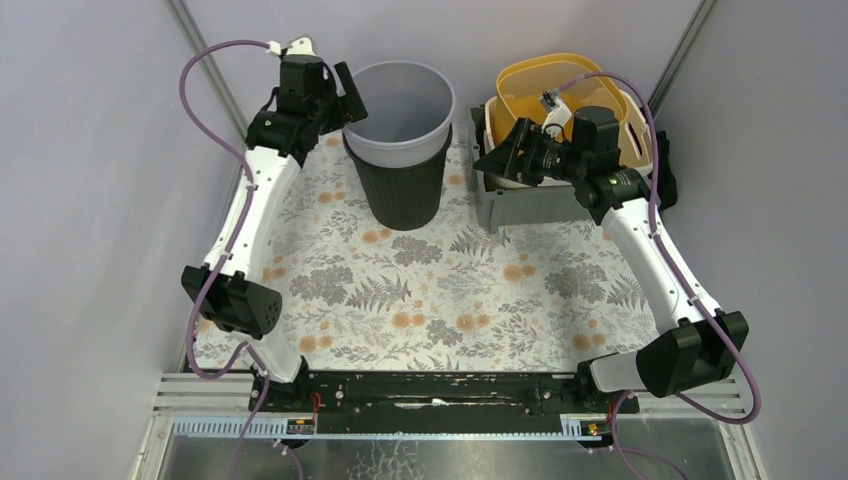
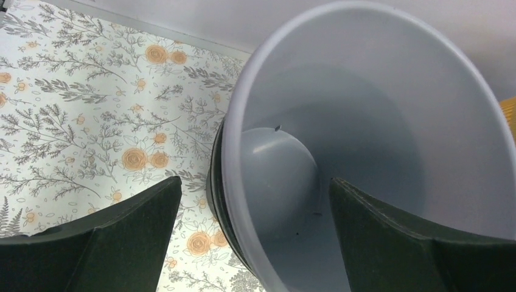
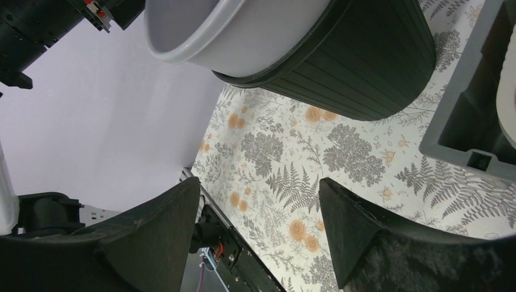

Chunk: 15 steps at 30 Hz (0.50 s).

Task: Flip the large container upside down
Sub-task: Move the container to the center of the board.

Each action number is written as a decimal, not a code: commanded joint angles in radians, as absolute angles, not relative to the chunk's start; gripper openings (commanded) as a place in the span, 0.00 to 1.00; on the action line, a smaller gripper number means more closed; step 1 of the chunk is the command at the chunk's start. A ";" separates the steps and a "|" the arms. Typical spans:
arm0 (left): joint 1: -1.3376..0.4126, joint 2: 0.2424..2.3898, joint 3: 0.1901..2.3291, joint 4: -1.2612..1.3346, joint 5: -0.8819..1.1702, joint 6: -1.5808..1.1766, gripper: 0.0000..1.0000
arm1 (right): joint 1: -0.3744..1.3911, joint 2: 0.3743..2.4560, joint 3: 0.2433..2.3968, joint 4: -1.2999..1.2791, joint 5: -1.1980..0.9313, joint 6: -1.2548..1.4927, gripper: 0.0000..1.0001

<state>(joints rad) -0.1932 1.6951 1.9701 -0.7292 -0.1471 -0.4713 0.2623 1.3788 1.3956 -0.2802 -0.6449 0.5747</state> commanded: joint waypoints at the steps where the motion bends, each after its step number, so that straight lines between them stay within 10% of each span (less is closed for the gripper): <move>1: -0.226 1.721 2.010 -0.769 -0.251 -0.432 0.95 | 0.272 1.347 1.431 -0.313 -0.620 0.528 0.78; 15: -0.245 1.771 2.061 -0.812 -0.283 -0.420 0.52 | 0.272 1.327 1.390 -0.333 -0.640 0.515 0.73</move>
